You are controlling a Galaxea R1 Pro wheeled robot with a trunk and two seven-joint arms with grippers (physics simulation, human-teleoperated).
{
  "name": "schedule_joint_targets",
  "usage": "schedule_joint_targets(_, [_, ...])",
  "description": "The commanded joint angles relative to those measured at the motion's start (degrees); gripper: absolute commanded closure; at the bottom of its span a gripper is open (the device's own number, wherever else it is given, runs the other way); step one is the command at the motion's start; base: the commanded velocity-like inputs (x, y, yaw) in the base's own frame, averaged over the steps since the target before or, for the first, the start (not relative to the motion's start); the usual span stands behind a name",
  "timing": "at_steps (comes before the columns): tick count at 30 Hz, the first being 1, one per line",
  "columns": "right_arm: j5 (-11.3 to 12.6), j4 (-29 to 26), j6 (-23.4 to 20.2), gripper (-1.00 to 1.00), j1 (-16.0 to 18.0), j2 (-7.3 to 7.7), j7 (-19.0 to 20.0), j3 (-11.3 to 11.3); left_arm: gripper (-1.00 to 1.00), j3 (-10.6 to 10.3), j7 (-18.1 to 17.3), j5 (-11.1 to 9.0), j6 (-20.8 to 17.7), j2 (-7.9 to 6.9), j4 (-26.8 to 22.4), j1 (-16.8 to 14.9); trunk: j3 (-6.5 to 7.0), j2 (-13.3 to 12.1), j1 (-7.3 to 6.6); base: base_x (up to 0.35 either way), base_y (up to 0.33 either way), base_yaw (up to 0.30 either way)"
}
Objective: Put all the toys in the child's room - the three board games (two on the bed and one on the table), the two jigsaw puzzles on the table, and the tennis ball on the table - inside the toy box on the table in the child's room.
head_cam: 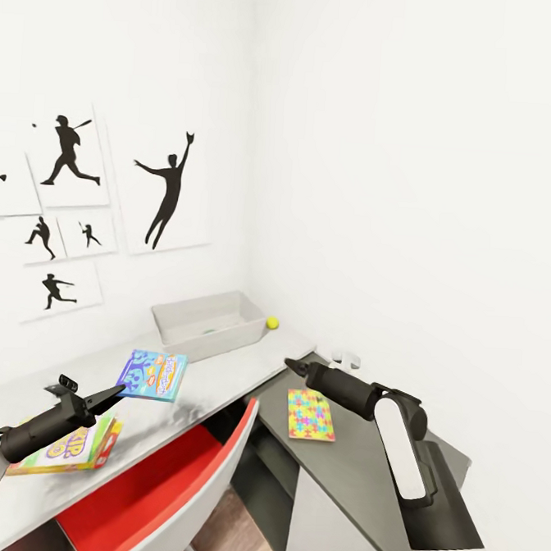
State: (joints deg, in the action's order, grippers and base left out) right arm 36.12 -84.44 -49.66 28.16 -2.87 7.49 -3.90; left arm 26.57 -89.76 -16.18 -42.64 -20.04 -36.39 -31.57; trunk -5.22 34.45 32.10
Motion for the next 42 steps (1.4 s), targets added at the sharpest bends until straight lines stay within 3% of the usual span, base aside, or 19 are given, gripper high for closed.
schedule_joint_targets(1, [-0.4, 0.0, -0.3, -1.0, 0.1, -0.03, 0.4, 0.1, 1.0, 0.0, -0.2, 0.0, -0.6, 0.0, 0.0, -0.1, -0.11, 0.1, 0.04, 0.19, 0.0, 0.066])
schedule_joint_targets(16, [-0.5, 0.0, -0.2, -1.0, 0.1, -0.03, 0.4, 0.0, 1.0, 0.1, -0.2, 0.0, -0.6, 0.0, 0.0, -0.1, -0.11, 0.1, 0.04, 0.194, 0.0, 0.177])
schedule_joint_targets(42, [-0.4, 0.0, -0.2, -1.0, 0.1, -0.02, 0.4, 0.1, 1.0, 0.0, -0.2, 0.0, -0.5, 0.0, 0.0, -0.1, -0.11, 0.1, 0.04, 0.155, 0.037, 0.006])
